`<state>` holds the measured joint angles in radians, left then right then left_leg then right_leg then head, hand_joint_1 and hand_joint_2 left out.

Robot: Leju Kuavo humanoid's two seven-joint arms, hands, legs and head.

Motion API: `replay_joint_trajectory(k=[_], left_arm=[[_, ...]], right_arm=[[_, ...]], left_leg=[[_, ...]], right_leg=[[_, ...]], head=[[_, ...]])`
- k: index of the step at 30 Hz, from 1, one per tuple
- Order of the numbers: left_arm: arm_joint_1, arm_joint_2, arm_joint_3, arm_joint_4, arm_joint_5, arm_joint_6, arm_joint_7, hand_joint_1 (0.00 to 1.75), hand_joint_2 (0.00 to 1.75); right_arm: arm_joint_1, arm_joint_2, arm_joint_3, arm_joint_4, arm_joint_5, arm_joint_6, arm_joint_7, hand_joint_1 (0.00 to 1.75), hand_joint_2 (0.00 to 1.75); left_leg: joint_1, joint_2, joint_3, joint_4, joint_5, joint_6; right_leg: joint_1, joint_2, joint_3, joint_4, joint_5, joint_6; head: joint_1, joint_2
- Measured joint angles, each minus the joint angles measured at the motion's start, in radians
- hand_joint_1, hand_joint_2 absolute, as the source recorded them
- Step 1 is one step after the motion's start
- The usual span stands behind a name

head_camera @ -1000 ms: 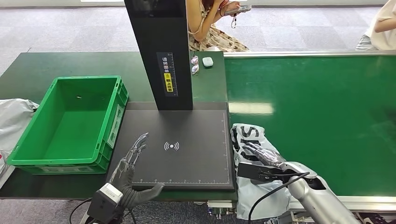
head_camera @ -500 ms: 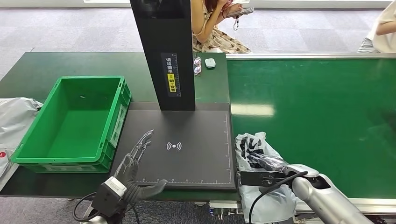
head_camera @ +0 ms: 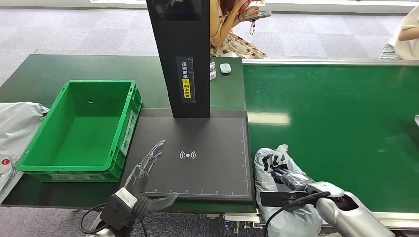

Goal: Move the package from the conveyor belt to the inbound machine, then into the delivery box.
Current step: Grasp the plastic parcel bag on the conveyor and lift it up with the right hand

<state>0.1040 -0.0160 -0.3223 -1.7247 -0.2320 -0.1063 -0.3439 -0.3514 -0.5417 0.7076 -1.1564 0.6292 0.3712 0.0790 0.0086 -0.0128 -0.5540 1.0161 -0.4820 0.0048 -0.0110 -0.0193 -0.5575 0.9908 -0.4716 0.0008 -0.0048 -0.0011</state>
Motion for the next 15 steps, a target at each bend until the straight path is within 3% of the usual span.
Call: replay_joint_trajectory(k=[2,15], left_arm=[[0.000,0.002,-0.001,0.000,0.000,0.001,-0.001,0.00,1.75],[0.000,0.009,-0.003,0.000,-0.003,0.002,-0.003,0.00,1.75]], right_arm=[[0.003,0.000,0.000,-0.002,0.006,0.000,0.000,1.75,1.75],[0.012,-0.009,-0.004,-0.017,0.025,-0.004,-0.003,1.75,1.75]], left_leg=[[0.000,0.000,0.000,0.000,0.000,0.001],[0.000,0.000,0.005,0.000,-0.002,0.005]], right_leg=[[0.000,0.000,0.001,-0.001,0.000,0.000],[0.000,0.000,0.007,-0.004,-0.001,0.002]], head=[[0.000,0.000],[0.000,0.000]])
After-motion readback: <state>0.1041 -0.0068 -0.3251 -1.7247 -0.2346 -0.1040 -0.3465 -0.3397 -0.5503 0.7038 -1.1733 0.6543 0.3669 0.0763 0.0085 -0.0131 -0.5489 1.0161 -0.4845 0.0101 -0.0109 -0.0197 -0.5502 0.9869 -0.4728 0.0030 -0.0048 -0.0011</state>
